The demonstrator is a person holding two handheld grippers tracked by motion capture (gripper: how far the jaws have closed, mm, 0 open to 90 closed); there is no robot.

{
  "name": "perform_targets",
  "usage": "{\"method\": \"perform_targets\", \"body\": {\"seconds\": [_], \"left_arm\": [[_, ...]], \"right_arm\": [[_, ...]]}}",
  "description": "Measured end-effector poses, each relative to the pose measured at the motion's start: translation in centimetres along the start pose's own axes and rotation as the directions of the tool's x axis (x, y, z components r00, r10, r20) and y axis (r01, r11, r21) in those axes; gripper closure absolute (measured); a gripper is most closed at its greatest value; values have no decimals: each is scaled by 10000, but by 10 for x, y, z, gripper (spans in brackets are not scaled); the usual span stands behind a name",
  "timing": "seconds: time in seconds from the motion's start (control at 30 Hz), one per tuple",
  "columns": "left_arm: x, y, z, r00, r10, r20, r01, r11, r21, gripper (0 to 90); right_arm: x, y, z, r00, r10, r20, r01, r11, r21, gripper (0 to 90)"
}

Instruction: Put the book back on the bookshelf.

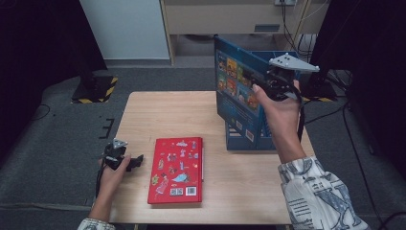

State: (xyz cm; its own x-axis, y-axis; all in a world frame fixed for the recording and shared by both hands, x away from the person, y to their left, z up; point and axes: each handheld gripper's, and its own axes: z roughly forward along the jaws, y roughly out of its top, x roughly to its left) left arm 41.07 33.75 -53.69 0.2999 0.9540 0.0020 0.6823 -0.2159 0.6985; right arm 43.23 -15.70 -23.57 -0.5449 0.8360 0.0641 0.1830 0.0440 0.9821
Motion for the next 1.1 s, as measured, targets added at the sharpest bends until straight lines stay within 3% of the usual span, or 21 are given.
{"method": "perform_targets", "body": {"seconds": [0.7, 1.1], "left_arm": [[0, 0, 0, 10000, -2, 2, 2, 10000, -2, 0], [0, 0, 0, 10000, 1, 3, -1, 10000, -2, 0]], "right_arm": [[-19, -3, -14, 9978, 168, 637, -175, 9998, 105, 823], [-27, -7, -5, 9927, 274, 1174, -303, 9993, 232, 822]]}}
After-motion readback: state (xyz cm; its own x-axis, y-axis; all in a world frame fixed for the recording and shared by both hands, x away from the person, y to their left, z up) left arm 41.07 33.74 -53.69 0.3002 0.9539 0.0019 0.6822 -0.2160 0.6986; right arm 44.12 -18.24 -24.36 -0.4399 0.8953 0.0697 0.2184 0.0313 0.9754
